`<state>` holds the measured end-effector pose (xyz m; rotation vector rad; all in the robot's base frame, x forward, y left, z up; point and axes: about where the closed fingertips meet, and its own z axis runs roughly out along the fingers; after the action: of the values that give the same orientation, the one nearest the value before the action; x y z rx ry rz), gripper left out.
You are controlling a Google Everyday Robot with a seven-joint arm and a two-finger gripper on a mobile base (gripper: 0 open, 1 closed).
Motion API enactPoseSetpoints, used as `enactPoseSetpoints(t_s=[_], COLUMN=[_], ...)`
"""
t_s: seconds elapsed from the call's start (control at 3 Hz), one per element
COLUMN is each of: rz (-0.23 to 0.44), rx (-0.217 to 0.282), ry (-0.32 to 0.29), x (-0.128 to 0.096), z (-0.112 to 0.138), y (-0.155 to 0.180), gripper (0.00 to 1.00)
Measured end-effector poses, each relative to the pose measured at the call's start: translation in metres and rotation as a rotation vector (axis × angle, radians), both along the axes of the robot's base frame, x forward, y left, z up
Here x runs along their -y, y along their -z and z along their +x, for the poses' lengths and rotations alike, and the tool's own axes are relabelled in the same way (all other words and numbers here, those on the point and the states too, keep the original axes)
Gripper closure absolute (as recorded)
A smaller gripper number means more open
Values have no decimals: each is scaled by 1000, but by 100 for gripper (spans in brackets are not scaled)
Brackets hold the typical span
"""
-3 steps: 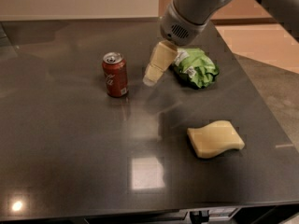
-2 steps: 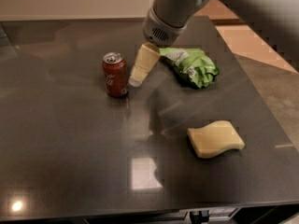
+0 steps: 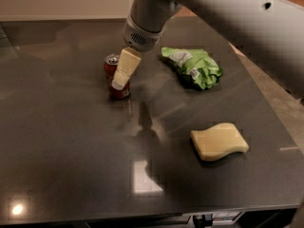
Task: Move coke can near sponge
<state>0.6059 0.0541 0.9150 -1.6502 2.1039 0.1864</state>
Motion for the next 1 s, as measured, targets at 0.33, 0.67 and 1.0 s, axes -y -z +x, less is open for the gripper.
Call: enactPoseSetpoints(t_s=[0.33, 0.67, 1.0], rz=[15, 31, 40], rx=[-19, -41, -65], ry=[-4, -14, -12], x=[-16, -26, -30], z=[4, 8, 11], y=[6, 11, 17], gripper=[0, 0, 18])
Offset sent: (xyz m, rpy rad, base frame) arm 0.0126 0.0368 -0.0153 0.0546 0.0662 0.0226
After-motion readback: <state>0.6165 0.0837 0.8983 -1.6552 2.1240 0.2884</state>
